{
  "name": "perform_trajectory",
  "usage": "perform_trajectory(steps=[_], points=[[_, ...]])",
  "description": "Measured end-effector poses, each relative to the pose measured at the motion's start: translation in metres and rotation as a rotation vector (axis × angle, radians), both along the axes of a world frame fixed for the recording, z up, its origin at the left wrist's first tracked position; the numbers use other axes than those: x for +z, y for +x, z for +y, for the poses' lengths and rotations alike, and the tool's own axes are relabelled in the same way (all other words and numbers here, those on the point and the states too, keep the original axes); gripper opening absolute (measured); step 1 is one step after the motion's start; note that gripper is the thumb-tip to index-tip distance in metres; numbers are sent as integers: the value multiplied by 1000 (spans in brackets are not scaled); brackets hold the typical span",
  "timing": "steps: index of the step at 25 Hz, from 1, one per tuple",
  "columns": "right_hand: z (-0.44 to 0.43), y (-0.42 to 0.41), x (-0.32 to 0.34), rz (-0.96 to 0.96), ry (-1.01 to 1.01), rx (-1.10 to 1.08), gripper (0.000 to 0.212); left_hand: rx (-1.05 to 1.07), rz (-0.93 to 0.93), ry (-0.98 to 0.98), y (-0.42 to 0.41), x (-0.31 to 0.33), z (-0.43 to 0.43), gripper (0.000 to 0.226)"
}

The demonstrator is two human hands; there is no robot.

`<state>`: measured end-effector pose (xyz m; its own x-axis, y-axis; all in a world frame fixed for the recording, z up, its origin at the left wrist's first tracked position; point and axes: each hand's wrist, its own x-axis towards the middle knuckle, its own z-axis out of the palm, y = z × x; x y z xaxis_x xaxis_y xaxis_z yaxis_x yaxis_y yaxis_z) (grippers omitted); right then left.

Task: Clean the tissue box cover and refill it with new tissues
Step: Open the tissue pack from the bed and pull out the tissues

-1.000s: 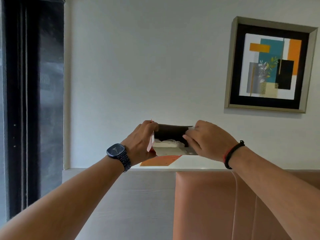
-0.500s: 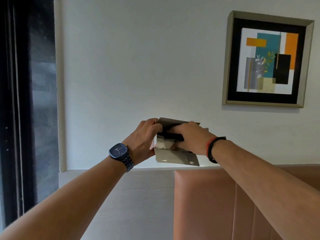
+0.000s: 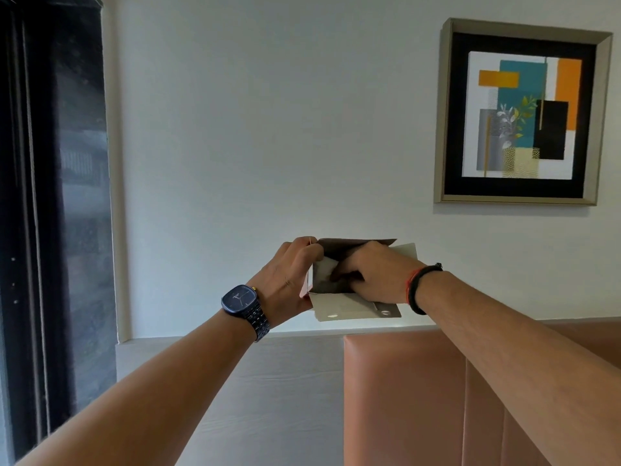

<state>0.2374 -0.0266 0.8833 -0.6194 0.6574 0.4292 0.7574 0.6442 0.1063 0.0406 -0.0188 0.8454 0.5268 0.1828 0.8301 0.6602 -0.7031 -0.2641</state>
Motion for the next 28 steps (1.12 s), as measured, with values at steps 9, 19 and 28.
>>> perform_trajectory(steps=[9,19,28], points=[[1,-10,-2,114,168,-75,23,15,-132,-111,-1,-6,0,91],[-42,5,68,371,263,-78,20,31,-491,-509,-10,-11,2,144],[-48,33,100,1342,-109,-49,20,-33,-1400,-852,4,-12,2,112]])
